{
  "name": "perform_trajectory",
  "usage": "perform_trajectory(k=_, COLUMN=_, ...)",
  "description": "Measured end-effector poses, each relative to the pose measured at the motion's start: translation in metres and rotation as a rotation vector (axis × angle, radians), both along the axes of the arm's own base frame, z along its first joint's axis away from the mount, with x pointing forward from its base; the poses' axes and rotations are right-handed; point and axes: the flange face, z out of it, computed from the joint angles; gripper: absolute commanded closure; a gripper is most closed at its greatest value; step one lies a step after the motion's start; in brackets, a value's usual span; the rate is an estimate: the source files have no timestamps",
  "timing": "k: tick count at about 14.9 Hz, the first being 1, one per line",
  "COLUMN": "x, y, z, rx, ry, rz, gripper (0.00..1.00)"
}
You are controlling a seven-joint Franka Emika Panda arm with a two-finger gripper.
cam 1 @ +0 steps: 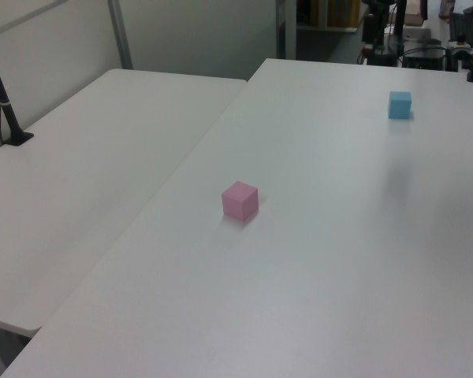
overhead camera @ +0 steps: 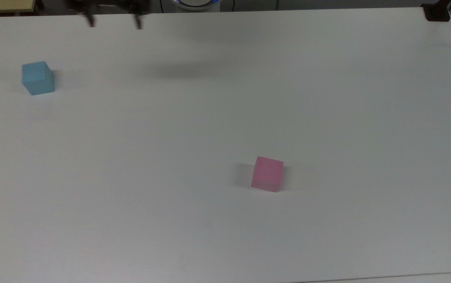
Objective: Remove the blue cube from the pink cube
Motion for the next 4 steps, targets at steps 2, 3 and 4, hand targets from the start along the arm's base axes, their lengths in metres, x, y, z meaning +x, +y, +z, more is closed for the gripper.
perform_trajectory(k=2, x=-0.001, y=0.060, z=0.006, rx=-0.025, ry=0.016, rz=-0.024, gripper=0.00)
perform_trajectory(k=3, x=-0.005, y=0.098, z=0.006, rx=-0.046, ry=0.034, rz=-0.054, gripper=0.00)
perform_trajectory(k=4, x=-0.007, y=0.115, z=0.005, rx=-0.054, ry=0.041, rz=-0.062, gripper=0.00)
